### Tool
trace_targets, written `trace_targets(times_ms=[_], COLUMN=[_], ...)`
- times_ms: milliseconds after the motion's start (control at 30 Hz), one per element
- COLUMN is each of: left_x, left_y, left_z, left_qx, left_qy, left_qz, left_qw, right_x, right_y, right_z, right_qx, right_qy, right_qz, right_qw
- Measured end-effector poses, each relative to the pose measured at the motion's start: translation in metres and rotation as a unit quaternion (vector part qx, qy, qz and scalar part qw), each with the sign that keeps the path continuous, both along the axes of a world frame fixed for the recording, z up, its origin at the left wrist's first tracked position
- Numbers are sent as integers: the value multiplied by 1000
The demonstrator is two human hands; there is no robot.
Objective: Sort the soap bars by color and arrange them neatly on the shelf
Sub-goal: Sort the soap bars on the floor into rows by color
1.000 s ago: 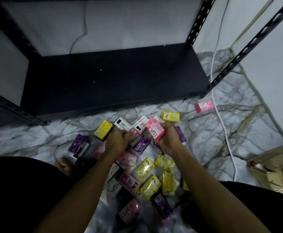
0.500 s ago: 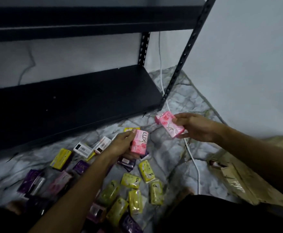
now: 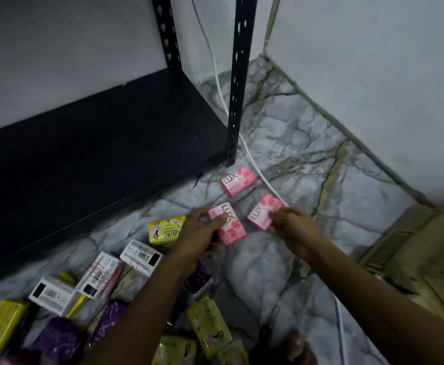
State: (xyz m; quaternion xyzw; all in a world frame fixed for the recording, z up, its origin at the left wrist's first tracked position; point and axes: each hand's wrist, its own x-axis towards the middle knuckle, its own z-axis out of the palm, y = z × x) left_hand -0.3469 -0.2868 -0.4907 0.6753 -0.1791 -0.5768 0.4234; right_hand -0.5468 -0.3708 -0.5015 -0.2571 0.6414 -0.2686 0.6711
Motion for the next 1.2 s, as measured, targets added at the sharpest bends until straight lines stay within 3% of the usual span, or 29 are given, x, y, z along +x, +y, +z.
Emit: trace_targets(times_ms=[167, 433, 567, 633, 867, 1200], left_x=[-9, -32, -48, -57, -51, -43], left_y=[-10, -23, -21, -18, -27, -51], left_z=[-33, -44, -43, -48, -57, -64], left_qx=[-3, -18, -30, -30, -48, -33], left_qy=[30, 57, 69, 28, -124, -102], left_qz=[74, 177, 217, 197, 85, 86], left_qw=[997, 982, 973, 980, 988, 990], right_x=[38, 48, 38, 32, 27, 32], right_y=[-10, -17, 13, 24, -9, -26], right_z=[-31, -50, -11, -4, -11, -37], right_qx=[-52, -87, -42, -59, -149, -179], right_qy=[-9, 132, 38, 6, 52, 79], right_qz=[-45, -58, -37, -11, -36, -35], right_qw=[998, 986, 998, 998, 987, 980])
